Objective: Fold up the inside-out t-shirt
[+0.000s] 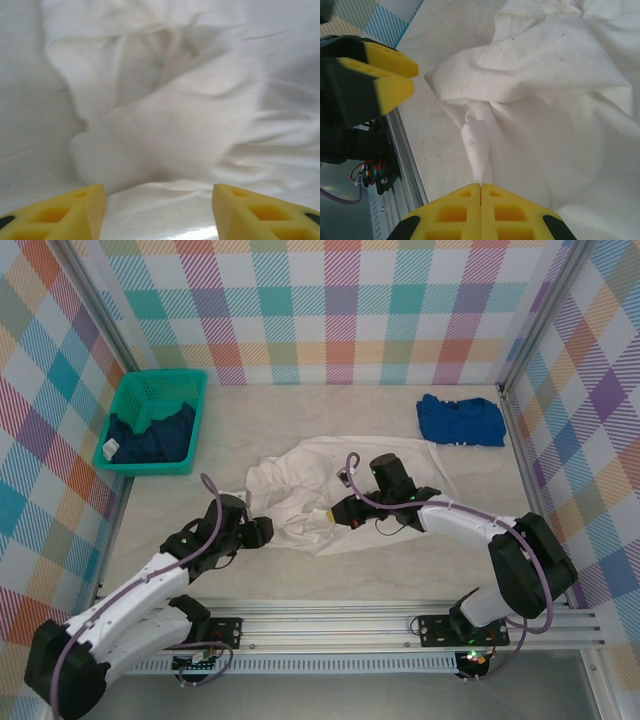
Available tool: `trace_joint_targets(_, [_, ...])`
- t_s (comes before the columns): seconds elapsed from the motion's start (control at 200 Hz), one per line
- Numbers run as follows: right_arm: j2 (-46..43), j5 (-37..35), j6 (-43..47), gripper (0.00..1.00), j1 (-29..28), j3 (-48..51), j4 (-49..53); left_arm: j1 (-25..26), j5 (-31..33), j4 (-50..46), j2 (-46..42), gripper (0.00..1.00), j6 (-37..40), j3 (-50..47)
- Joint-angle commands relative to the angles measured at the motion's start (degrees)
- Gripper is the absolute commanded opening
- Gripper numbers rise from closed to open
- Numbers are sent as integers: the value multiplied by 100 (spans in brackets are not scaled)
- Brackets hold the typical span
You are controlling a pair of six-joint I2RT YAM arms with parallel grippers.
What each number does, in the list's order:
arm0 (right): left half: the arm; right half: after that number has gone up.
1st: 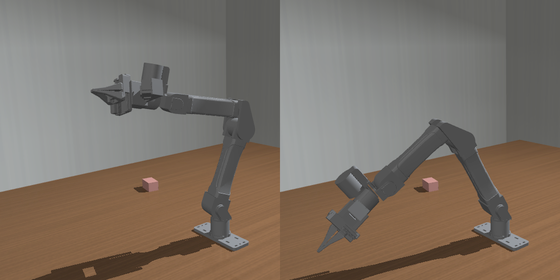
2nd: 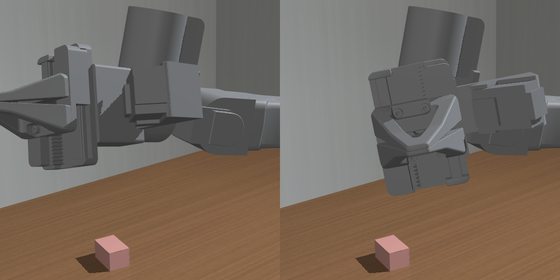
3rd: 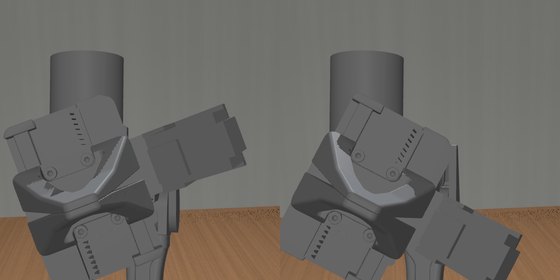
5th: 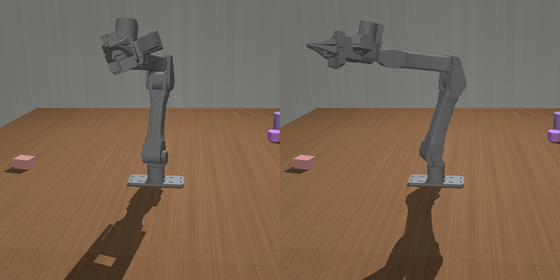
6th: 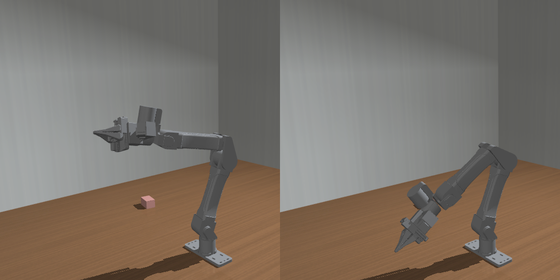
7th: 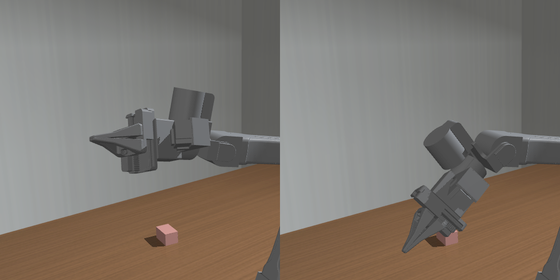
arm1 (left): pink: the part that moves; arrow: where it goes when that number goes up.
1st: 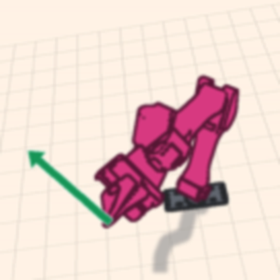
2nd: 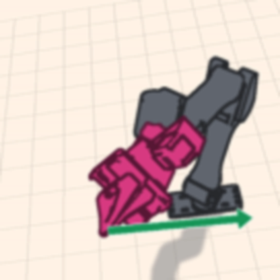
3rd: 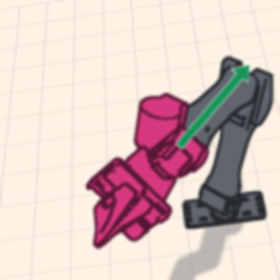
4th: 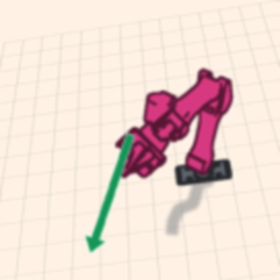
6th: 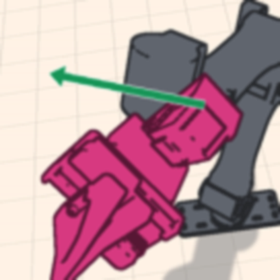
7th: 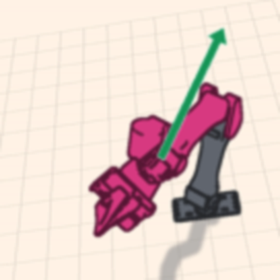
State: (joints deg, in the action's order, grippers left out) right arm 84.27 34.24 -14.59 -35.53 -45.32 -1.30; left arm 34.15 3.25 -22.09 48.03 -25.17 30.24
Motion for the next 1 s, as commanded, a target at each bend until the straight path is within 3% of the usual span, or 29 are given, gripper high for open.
trace_joint_targets(0.0, [111,195,-164,0,58,-116,-137,407,-368,890,-170,50,555,-72])
trace_joint_targets(0.205, [124,171,-193,0,71,-238,-36,639,-1651,1833,1203,32,1028,118])
trace_joint_targets(0.47, [55,148,-271,0,160,-284,25,620,-1131,2592,2646,31,1288,411])
trace_joint_targets(0.77, [14,136,-259,0,177,-232,42,459,-1022,2732,3520,31,1588,898])
trace_joint_targets(0.995, [-7,23,-216,0,187,-210,89,366,-1431,2852,3764,13,1656,1105])
